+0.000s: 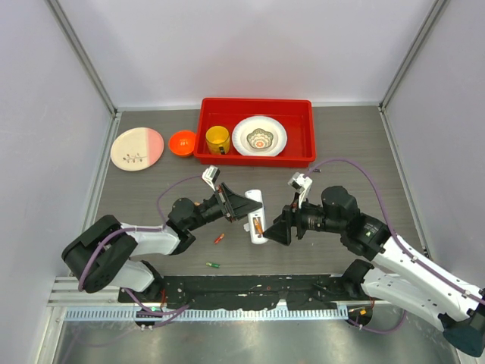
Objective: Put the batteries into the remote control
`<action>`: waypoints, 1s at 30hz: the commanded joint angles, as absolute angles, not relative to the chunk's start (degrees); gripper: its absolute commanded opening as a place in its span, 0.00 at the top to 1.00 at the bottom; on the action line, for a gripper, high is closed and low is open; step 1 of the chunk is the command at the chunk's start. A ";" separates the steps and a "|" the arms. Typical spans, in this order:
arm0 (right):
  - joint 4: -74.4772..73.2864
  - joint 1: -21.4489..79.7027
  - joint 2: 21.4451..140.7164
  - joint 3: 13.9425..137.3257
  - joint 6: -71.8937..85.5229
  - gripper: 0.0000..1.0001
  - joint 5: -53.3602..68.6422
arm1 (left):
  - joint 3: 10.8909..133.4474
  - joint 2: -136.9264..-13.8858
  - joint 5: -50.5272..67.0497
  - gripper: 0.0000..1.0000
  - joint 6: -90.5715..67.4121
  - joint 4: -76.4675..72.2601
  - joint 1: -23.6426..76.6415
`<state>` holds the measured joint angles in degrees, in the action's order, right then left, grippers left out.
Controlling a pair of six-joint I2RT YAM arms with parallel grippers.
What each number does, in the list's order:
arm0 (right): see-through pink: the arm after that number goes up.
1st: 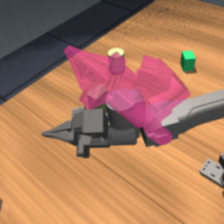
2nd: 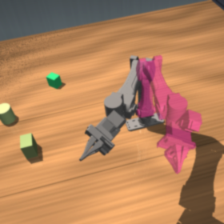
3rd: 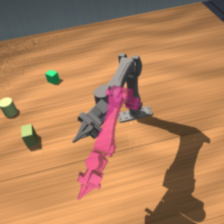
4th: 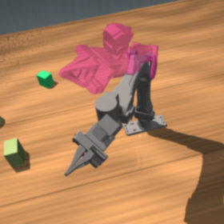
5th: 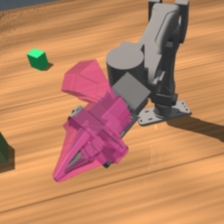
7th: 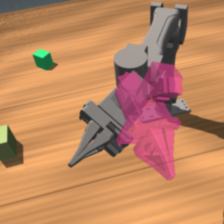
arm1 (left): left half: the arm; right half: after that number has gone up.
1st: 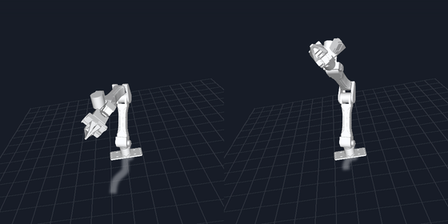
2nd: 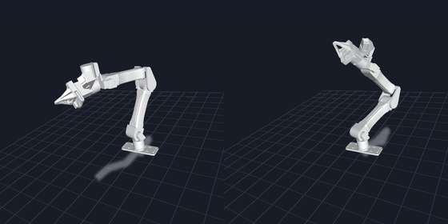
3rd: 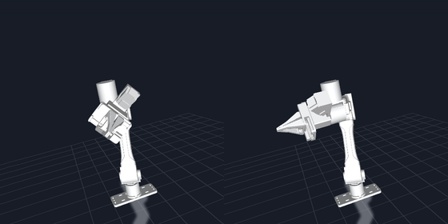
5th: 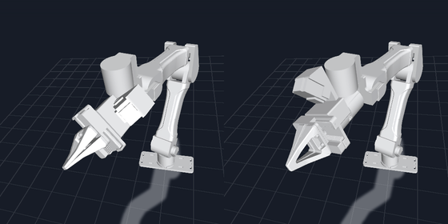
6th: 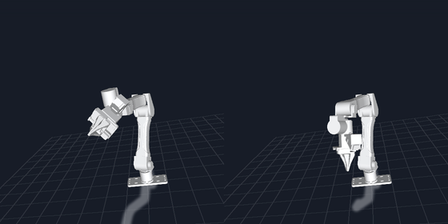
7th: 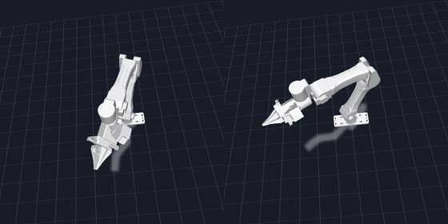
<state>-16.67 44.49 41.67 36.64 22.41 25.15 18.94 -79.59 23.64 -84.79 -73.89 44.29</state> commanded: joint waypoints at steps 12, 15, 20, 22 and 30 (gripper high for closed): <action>-11.87 44.21 43.50 37.18 23.99 0.26 24.87 | 18.81 -77.87 24.43 1.00 -84.11 -88.59 44.56; -11.51 44.21 44.03 37.18 24.34 0.26 25.40 | 18.72 -77.87 24.35 1.00 -84.02 -88.59 44.56; -11.16 44.21 44.38 37.35 24.61 0.26 25.75 | 18.54 -77.96 24.26 1.00 -84.02 -88.59 44.56; -11.42 44.21 44.03 37.44 24.61 0.25 25.84 | 18.54 -77.96 24.35 1.00 -83.85 -88.59 44.47; -11.42 44.21 42.36 38.14 24.44 0.22 31.72 | 18.54 -78.22 24.17 1.00 -83.85 -88.59 44.56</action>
<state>-14.11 44.40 43.77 36.64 24.32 26.85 18.50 -79.57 23.66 -84.77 -73.89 44.36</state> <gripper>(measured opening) 0.769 0.299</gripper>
